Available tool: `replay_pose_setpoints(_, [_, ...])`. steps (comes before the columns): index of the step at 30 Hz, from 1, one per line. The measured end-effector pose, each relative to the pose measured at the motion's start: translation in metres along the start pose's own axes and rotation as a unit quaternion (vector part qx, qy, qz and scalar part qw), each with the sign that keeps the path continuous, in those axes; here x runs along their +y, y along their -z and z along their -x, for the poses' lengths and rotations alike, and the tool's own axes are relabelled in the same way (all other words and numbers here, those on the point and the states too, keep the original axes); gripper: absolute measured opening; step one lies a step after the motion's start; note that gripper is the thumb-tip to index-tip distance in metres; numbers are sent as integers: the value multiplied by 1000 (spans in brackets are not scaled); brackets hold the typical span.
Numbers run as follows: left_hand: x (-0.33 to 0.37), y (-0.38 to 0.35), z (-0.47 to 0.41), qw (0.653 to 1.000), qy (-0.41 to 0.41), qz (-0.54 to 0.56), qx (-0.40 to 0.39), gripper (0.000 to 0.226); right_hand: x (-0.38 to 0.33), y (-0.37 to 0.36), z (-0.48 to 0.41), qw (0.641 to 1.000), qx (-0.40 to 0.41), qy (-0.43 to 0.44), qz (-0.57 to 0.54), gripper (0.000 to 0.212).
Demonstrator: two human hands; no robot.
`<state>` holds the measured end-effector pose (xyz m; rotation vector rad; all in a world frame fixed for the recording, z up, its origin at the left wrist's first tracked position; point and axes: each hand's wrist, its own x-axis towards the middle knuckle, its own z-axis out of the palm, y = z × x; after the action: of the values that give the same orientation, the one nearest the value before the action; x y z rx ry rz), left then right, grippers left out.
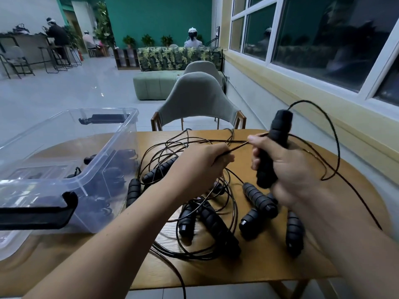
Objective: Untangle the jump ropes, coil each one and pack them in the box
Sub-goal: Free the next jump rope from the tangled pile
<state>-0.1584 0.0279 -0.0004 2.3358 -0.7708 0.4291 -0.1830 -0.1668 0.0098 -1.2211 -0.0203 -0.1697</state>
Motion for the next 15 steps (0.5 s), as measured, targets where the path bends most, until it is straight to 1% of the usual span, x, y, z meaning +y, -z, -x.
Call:
replay_pose_setpoints(6, [-3,12,0,1000,19,-5,12,20,-41,42,-18,996,52,46,-51,17])
replay_pose_setpoints(8, [-4,15,0,1000,20,-16,17,20,-47,54,-22,994,71,46,-63,19])
replay_pose_setpoints(11, [-7,18,-1,999,30,-3,28,19,-51,69,-27,992,90,44,-74,22])
replay_pose_setpoints(15, [-8,20,-3,999,22,-7,37,19,-47,75,-28,991,103,25,-79,20])
